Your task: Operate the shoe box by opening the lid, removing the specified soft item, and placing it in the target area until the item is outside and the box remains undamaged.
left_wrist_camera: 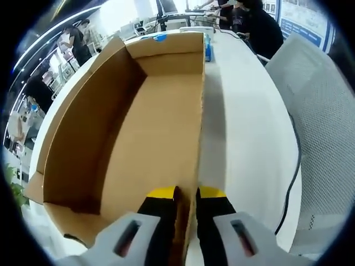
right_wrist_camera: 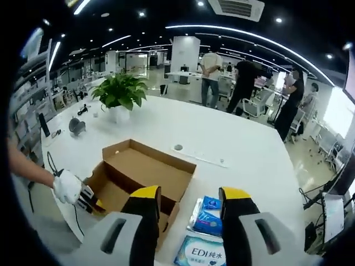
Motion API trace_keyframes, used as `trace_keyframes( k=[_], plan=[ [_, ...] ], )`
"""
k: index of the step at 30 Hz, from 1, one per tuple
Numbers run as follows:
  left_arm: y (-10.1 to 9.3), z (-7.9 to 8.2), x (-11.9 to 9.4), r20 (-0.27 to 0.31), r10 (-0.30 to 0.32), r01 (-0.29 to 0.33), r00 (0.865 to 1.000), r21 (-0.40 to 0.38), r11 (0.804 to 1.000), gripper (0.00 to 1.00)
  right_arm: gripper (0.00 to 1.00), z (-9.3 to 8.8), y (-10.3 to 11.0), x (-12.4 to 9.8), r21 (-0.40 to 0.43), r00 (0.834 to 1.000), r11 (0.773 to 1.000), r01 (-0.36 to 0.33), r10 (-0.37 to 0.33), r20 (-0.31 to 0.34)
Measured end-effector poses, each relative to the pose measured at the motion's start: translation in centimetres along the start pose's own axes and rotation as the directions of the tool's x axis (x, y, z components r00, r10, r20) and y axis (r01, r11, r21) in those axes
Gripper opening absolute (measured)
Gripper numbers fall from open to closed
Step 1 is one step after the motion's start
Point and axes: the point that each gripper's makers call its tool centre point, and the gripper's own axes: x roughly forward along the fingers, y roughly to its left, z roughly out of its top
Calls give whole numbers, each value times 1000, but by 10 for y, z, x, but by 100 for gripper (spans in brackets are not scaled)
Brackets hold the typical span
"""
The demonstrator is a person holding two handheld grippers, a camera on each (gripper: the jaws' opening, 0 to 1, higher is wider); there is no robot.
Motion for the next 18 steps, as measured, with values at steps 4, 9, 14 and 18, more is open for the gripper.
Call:
trace_keyframes(
  k=[4, 9, 14, 18],
  plan=[
    [-1, 0, 0, 7, 2, -2, 1000, 27, 1000, 11, 40, 10, 1, 8, 49, 999, 998, -28, 26, 27],
    [-1, 0, 0, 5, -8, 8, 1000, 21, 1000, 11, 38, 20, 3, 16, 279, 996, 956, -86, 83, 23],
    [-2, 1, 0, 15, -1, 1, 1000, 33, 999, 10, 39, 26, -6, 29, 264, 998, 962, -67, 62, 25],
    [-2, 1, 0, 21, 3, -4, 1000, 48, 999, 10, 34, 19, -13, 39, 199, 998, 979, -28, 38, -43]
  ],
)
